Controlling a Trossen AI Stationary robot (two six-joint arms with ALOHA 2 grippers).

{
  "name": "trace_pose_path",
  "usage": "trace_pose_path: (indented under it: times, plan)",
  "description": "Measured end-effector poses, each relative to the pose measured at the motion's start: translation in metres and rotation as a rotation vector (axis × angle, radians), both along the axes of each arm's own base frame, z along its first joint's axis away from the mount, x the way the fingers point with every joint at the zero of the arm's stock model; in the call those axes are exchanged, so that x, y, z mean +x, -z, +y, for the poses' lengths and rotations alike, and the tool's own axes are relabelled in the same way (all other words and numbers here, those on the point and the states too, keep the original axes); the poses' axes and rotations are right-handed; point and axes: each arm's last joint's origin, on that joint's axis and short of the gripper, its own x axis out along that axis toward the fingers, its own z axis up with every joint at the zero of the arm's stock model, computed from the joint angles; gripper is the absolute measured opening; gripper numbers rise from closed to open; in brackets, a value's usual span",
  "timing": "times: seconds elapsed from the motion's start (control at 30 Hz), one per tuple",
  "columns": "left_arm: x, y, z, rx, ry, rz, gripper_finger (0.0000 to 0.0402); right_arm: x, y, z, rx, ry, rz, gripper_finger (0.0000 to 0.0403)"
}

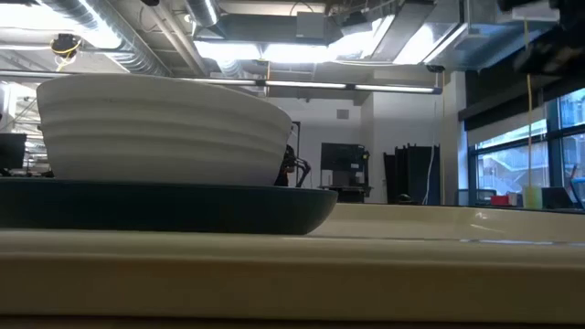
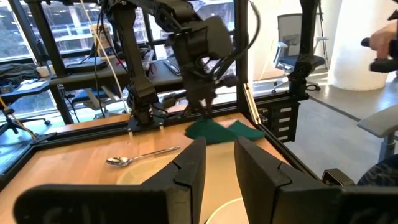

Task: Set up tray
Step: Put the folded green napkin on the brown serving tray to the right of the black plate

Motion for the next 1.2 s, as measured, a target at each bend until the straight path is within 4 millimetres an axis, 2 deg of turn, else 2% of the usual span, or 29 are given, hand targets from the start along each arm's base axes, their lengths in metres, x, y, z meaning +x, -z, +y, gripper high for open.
trace_pose_path:
  times: [0.2,0.4,0.6,0.77,0.9,1.2]
  plan:
    - [0.0,0.0,0.0,0.0,0.0,0.0,0.0084,0.031,0.009,0.009,-0.021,-0.061,-0.012,0.0]
    - [0.0,0.0,0.0,0.004,-0.002,-0.001,0.008,0.074,0.028,-0.005,-0.082,-0.112,-0.001,0.0]
    - [0.0,0.0,0.0,0.008,-0.003,-0.001,0.0081,0.109,0.028,-0.025,-0.168,-0.147,-0.046,0.0]
    - [0.0,0.0,0.0,0.01,-0.003,0.002,0.0083,0.121,0.025,-0.044,-0.248,-0.125,-0.071,0.0]
    - [0.0,0.002,0.0,0.015,-0.003,0.014,0.008,0.127,0.029,-0.058,-0.276,-0.089,-0.052,0.0]
    - [0.0,0.003,0.0,0.022,-0.004,0.026,0.0084,0.137,0.068,-0.071,-0.304,-0.063,0.075,0.0]
